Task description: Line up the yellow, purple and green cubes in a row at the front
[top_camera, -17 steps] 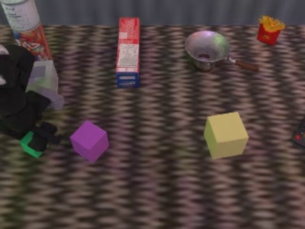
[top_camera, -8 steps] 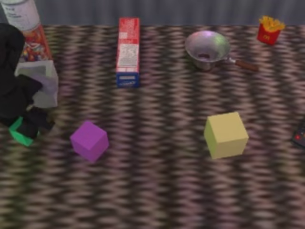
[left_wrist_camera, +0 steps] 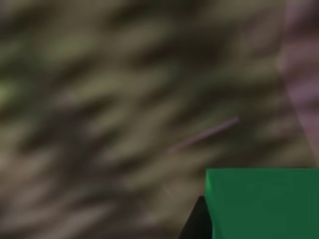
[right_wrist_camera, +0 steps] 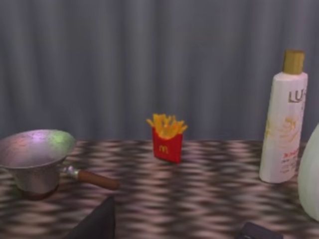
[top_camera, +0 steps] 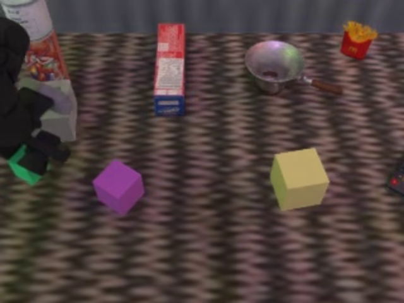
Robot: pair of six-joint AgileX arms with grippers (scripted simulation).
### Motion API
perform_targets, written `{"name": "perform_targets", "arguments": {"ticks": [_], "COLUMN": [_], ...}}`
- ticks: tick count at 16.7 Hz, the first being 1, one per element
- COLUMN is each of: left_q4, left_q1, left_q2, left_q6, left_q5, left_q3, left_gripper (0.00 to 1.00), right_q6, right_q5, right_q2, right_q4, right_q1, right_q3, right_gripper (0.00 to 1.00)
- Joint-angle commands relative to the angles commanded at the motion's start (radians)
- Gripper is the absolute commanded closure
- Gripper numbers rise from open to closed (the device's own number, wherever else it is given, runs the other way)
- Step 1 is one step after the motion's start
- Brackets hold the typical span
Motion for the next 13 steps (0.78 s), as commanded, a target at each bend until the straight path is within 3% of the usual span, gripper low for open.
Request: {"name": "perform_targets", "arguments": {"ticks": [3,6,13], "left_q4": [-0.027,-0.071,-0.202], "left_q1": [-0.075,-0.205,-0.611], "left_q2": [0.039,0.099,0.255], "left_q6": [-0.096,-0.280,-0.937], "left_q5": [-0.004,-0.010,-0.022], "left_q3": [0.057,0.149,0.388], "left_gripper": [1.00,1.00,1.00], "right_q6": [0.000,0.000,0.000], "right_q5": [0.000,0.000,0.000], "right_q2": [0.000,0.000,0.000], "right_q4": [0.000,0.000,0.000], "right_q1": [0.000,0.000,0.000], "right_q3": [0.000,0.000,0.000], "right_gripper": [0.00,0.00,0.00]}}
